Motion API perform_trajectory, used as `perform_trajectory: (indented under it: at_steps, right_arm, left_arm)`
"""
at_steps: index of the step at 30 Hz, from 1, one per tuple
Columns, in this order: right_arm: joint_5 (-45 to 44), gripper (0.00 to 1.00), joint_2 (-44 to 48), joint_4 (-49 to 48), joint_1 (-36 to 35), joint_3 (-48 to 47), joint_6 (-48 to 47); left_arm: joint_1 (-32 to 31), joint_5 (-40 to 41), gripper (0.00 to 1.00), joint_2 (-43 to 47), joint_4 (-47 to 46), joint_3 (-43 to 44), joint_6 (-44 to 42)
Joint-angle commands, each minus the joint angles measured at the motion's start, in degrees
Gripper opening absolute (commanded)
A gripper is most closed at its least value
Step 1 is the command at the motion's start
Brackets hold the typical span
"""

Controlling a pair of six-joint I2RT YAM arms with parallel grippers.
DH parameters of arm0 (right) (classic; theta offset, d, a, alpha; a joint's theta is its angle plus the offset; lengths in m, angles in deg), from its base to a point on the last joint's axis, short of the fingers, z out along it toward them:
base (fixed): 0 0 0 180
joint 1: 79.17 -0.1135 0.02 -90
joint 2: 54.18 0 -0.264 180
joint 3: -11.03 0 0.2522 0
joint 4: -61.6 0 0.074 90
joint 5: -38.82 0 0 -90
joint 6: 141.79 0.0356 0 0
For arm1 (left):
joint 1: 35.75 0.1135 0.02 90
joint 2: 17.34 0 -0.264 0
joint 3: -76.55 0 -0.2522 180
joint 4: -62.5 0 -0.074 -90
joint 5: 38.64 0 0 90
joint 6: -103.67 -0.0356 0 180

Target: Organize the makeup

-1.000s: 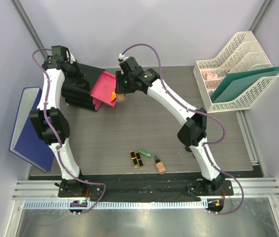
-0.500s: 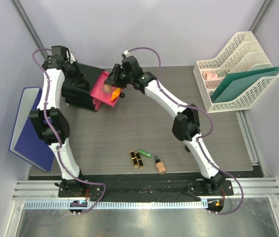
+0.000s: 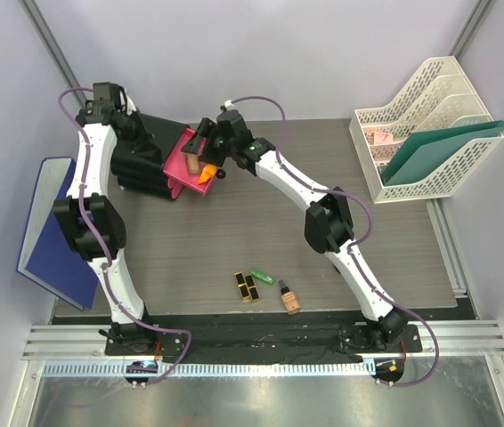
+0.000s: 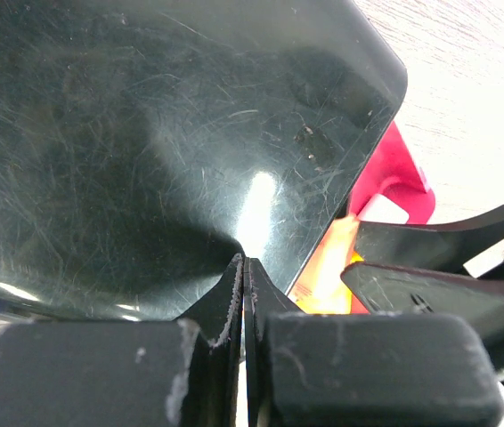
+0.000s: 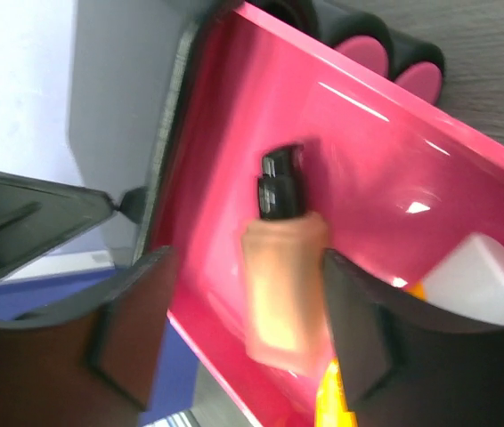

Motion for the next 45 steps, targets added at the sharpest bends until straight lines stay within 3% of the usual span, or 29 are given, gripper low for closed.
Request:
perform_trajectory:
  at_steps: [1,5,14,23,28,33,41,45]
  right_arm:
    - [-1.2,0.77,3.4,-3.3,-0.3,-2.2,-0.4]
    - [-1.9,0.88,4.2,-3.4,-0.3,-2.1,-0.9]
    - [-4.1,0.89,12.9,-2.7,1.0,1.8,-4.4]
    - [-10.8,0.92,27.9,17.0,1.4,7.8,-21.6]
    - [-16.6,0.92,37.5,35.7,0.3,22.3,-29.8]
    - [-17.3,0.92,48.2,38.4,-2.7,46.7,-31.7]
    - [-12.8,0.92,56.7,42.4,-10.0,67.0,-28.7]
    - [-9.6,0.91,56.7,42.4,-13.1,71.2,-27.7]
  left_arm:
    - [0.3,2.2,0.00,-2.6,6.0,-1.6,-2.1]
    - [0.3,2.3,0.00,-2.8,6.1,-1.2,-2.1]
    - [0.3,2.4,0.00,-3.5,6.5,0.1,-2.0]
    - [0.3,4.0,0.00,-3.0,6.9,0.8,-2.8]
    - [0.3,3.5,0.00,-3.4,7.2,1.8,-2.6]
    - [0.3,3.6,0.00,-3.0,6.9,0.7,-2.5]
    - [0.3,3.5,0.00,-2.0,5.7,-2.7,-2.7]
    - [0.3,3.4,0.00,-1.9,5.5,-3.3,-2.6]
